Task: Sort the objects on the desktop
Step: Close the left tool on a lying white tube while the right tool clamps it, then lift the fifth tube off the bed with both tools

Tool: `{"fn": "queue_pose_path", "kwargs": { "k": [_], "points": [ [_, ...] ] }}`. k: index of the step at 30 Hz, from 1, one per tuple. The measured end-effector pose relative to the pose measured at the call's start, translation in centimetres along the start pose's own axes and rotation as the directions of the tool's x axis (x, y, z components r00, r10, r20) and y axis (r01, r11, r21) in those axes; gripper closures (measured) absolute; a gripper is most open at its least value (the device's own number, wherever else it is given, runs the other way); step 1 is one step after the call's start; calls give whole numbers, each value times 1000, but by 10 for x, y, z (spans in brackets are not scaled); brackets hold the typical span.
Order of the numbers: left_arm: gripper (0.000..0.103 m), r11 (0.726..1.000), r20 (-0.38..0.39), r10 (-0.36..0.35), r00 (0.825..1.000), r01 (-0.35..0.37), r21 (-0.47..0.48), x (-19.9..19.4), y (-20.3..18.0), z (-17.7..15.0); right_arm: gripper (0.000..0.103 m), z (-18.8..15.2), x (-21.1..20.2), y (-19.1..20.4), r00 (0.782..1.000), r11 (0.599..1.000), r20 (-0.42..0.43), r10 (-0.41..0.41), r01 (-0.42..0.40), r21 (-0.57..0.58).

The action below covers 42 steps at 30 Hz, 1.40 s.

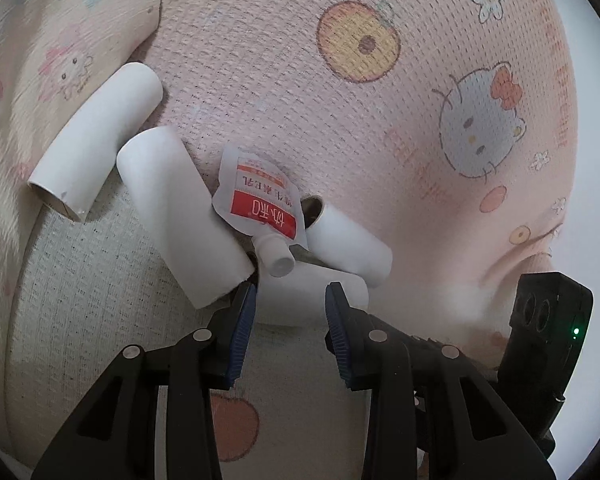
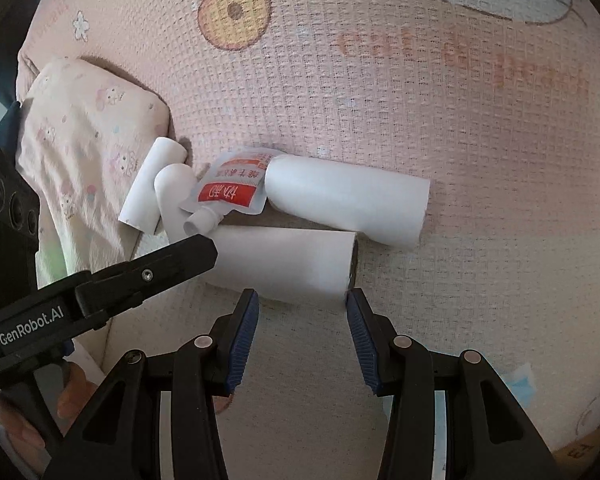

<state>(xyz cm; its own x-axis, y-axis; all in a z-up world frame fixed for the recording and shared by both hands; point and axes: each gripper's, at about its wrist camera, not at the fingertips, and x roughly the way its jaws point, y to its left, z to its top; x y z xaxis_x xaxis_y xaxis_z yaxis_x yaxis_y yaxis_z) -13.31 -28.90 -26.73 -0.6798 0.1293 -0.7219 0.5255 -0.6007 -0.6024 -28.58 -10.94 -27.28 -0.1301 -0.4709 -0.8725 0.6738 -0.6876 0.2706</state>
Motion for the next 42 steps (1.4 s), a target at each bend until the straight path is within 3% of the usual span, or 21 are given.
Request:
{"fn": "queue_pose_path", "kwargs": {
  "k": [10,15,17,21,25,36,42],
  "points": [
    [62,1000,-8,-5,1000,5,0,4,0,3,60,0,0,-12,1000,999,5,13,-13,43],
    [62,999,-94,-12,996,8,-50,15,8,0,60,1,-2,-10,999,999,24,36,-36,9],
    [62,998,-89,-20,996,15,-55,13,9,-1,60,-1,-2,-5,1000,1000,17,20,-19,-16],
    [62,1000,-108,-14,994,10,-29,9,7,-7,60,-7,-1,0,1000,999,-11,-1,0,-32],
    [62,1000,-175,7,985,-7,4,9,4,-18,60,-18,-9,4,1000,1000,-8,-1,1,-4],
    [62,994,-330,2,944,36,107,-3,-12,-68,60,-90,-38,4,998,994,-62,-30,36,102],
    [62,980,-369,47,928,28,195,-13,-22,-110,60,-136,-58,3,997,982,-65,-29,41,184]
  ]
}}
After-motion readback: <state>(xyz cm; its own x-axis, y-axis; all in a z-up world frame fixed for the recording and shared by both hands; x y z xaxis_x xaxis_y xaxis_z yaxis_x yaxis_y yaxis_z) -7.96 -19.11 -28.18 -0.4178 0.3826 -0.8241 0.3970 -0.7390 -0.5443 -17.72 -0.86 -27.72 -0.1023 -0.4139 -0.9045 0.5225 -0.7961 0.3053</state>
